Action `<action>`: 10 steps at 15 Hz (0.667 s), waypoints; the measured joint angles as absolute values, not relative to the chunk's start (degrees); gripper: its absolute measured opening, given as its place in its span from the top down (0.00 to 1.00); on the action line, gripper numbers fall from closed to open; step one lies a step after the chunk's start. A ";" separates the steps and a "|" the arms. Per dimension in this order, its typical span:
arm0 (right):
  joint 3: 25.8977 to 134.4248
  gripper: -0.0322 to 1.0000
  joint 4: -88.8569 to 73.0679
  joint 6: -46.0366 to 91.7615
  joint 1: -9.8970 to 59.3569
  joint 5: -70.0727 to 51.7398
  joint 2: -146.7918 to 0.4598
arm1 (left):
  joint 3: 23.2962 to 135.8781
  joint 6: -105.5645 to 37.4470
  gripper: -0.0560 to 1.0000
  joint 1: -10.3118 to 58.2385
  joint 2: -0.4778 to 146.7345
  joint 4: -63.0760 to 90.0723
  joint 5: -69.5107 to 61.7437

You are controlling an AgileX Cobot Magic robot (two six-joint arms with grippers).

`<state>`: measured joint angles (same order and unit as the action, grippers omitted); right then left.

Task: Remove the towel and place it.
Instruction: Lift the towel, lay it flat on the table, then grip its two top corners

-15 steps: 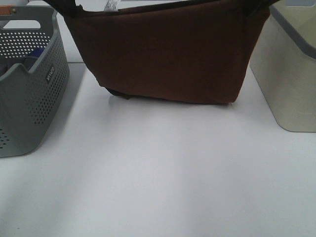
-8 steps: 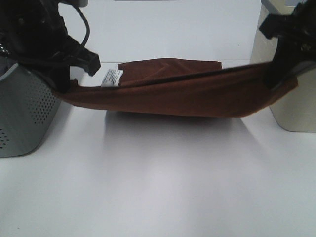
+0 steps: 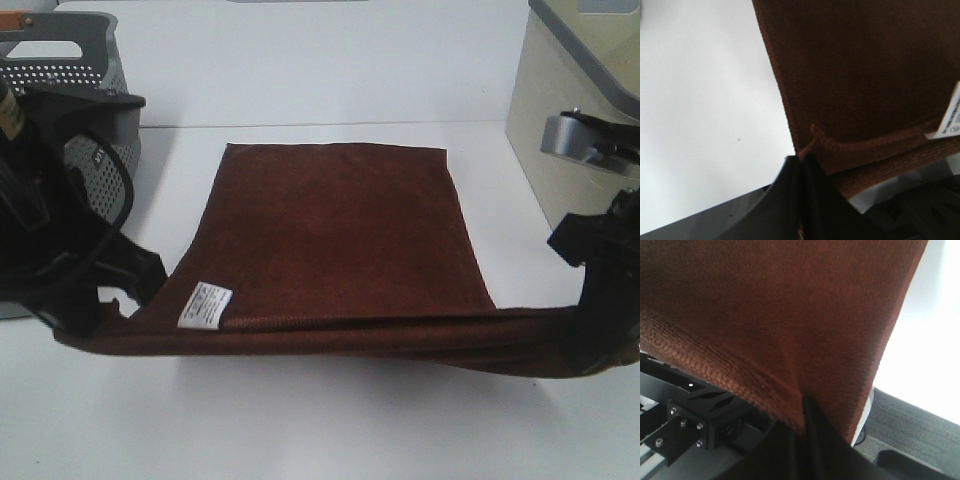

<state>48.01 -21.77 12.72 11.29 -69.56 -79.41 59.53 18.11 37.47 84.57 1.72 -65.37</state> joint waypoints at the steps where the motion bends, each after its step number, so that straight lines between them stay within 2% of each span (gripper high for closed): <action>1: 46.64 0.97 -21.77 12.72 11.29 -69.56 -78.67 | 58.04 18.16 0.95 38.39 84.57 2.86 -65.37; 6: 40.85 0.97 -20.97 12.72 11.29 -69.61 -75.11 | 54.43 20.45 0.95 45.61 84.45 3.78 -65.49; 10: 37.93 0.97 -20.00 12.66 11.29 -69.67 -72.54 | 54.14 20.86 0.95 47.67 84.45 5.27 -65.83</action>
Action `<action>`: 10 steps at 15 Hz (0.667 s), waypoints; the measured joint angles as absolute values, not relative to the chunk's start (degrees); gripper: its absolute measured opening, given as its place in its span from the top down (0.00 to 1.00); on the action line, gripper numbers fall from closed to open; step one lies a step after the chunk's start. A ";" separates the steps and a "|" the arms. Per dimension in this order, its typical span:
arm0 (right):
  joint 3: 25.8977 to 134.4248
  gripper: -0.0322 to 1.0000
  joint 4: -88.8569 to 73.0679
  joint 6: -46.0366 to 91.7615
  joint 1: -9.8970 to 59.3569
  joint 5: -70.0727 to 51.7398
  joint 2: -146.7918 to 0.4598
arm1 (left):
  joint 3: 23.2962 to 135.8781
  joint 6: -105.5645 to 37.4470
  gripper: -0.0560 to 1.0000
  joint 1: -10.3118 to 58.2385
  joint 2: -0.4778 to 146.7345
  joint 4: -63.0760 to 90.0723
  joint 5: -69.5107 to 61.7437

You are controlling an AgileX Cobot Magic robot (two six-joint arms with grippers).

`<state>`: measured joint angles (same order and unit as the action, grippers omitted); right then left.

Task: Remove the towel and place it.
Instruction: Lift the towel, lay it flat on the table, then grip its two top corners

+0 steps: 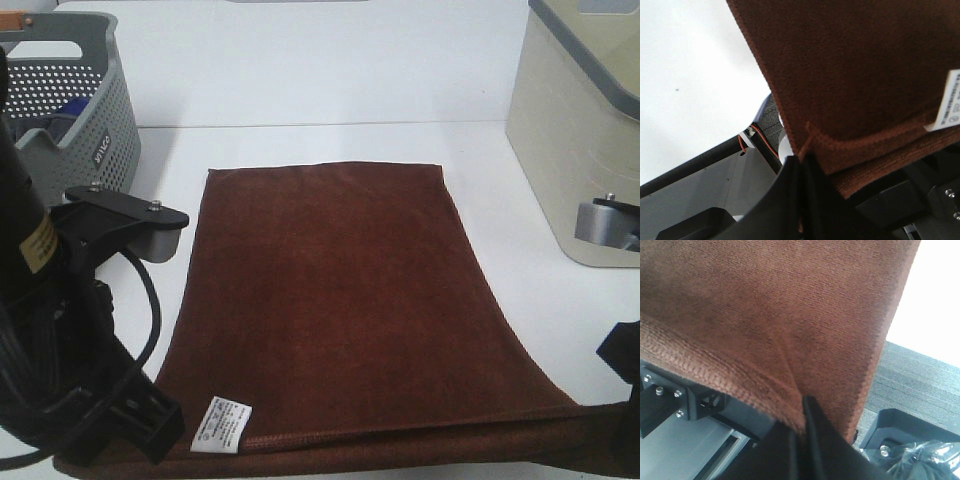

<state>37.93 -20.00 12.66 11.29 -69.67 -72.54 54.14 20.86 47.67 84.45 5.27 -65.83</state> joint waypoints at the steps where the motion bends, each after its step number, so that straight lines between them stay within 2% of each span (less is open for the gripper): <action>1: 37.87 0.97 -20.00 12.66 11.29 -69.67 -72.48 | 54.03 20.86 0.95 47.67 84.45 5.39 -65.83; 4: 37.87 0.97 -20.05 12.66 11.29 -69.67 -72.48 | 54.03 20.86 0.95 47.67 84.45 5.44 -65.83; 5: 37.87 0.88 -20.11 12.03 11.29 -69.67 -72.48 | 53.97 20.86 0.94 47.67 84.45 5.10 -66.75; 6: 37.87 0.88 -20.11 12.03 11.29 -69.67 -72.48 | 53.97 20.86 0.94 47.67 84.45 5.10 -66.75; 7: 37.87 0.76 -20.11 11.34 11.17 -69.67 -72.48 | 53.86 20.86 0.89 47.67 84.45 4.93 -67.78; 8: 37.87 0.61 -19.88 11.23 11.12 -69.67 -72.48 | 53.74 20.86 0.79 47.67 84.45 4.93 -68.58; 9: 37.87 0.46 -19.71 11.17 10.94 -69.67 -72.48 | 53.74 20.86 0.66 47.67 84.45 4.81 -68.93; 10: 37.87 0.36 -19.54 11.17 10.89 -69.67 -72.48 | 53.74 20.86 0.52 47.67 84.45 4.76 -68.98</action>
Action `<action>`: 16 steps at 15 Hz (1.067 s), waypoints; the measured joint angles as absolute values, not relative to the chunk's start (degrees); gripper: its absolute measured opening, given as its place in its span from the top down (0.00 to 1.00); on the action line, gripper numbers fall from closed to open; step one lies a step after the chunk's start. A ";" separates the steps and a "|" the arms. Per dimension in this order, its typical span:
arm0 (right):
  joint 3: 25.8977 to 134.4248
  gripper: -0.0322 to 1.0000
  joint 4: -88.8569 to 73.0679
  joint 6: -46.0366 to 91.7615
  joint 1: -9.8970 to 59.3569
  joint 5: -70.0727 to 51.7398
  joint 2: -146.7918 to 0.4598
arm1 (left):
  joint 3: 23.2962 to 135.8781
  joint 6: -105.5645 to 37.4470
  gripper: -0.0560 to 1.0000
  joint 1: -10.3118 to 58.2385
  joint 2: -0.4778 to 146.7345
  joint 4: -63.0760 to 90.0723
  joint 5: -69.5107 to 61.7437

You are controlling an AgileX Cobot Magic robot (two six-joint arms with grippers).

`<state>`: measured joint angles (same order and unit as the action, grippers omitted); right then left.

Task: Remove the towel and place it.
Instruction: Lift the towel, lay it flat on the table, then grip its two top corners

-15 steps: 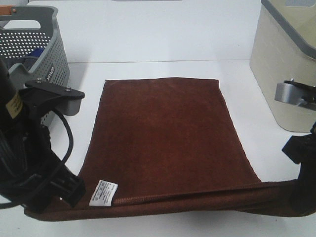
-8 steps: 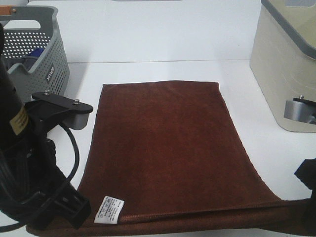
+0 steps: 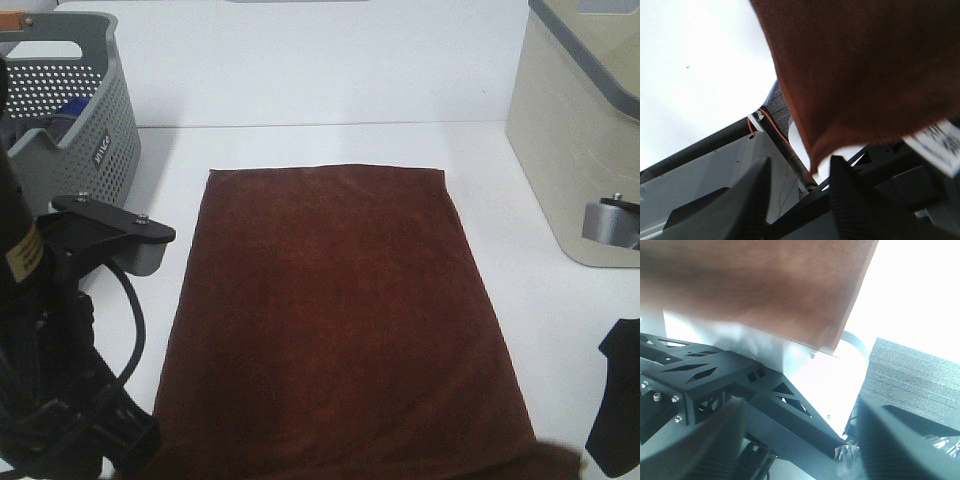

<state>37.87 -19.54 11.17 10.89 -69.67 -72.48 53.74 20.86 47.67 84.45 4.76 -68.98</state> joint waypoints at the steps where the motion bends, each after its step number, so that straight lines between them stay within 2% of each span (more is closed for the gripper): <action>1: 37.87 0.31 -19.54 11.17 10.89 -69.67 -72.48 | 53.74 20.86 0.39 47.67 84.45 4.76 -69.04; 2: 37.87 0.29 -19.48 11.17 10.89 -69.67 -72.48 | 53.74 20.86 0.33 47.67 84.45 4.70 -69.04; 3: 37.87 0.28 -19.48 11.17 10.89 -69.67 -72.48 | 53.74 20.86 0.31 47.67 84.45 4.70 -69.04; 8: 39.94 0.27 -19.48 10.83 10.89 -68.07 -72.48 | 53.97 21.43 0.31 47.67 84.45 1.72 -69.21; 12: 45.78 0.28 -19.31 10.08 10.89 -63.20 -72.54 | 60.28 24.92 0.31 47.44 84.45 -8.31 -68.98; 16: 53.46 0.31 -19.08 9.80 10.89 -58.27 -73.63 | 64.17 25.55 0.31 41.14 84.45 -10.37 -59.99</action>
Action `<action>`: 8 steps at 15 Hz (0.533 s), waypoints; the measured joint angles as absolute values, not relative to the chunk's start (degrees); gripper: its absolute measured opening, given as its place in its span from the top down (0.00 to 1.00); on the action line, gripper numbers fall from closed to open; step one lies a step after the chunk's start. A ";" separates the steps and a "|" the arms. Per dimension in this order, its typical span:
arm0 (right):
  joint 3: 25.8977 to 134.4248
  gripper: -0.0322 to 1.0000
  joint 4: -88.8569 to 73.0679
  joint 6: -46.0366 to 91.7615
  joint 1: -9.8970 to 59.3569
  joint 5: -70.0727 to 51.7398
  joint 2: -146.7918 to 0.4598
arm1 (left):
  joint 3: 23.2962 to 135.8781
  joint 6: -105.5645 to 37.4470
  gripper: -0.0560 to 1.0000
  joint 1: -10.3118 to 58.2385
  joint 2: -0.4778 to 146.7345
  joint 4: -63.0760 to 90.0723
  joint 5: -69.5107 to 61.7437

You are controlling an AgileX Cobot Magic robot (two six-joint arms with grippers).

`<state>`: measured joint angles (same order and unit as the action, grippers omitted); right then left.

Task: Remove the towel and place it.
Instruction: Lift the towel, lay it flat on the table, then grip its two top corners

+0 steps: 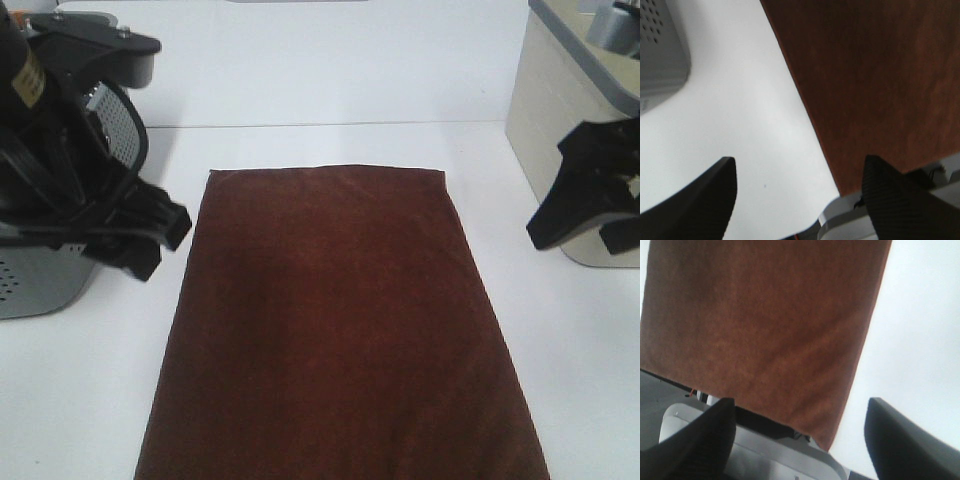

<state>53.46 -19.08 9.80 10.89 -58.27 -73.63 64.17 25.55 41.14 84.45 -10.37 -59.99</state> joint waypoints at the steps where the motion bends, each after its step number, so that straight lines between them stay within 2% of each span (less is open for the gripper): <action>1: 56.04 0.34 -18.96 9.80 10.89 -57.87 -74.83 | 64.63 25.55 0.31 39.02 84.45 -10.43 -56.89; 3: 61.13 0.37 -18.91 9.80 10.89 -57.70 -77.86 | 64.74 25.55 0.31 34.38 84.51 -10.43 -49.73; 5: 66.75 0.37 -17.93 9.80 10.89 -57.52 -82.45 | 65.20 25.55 0.35 30.60 85.83 -10.20 -44.92; 8: 75.52 0.37 -16.50 9.80 10.89 -57.52 -91.21 | 70.47 24.01 0.39 26.18 93.79 -10.14 -43.03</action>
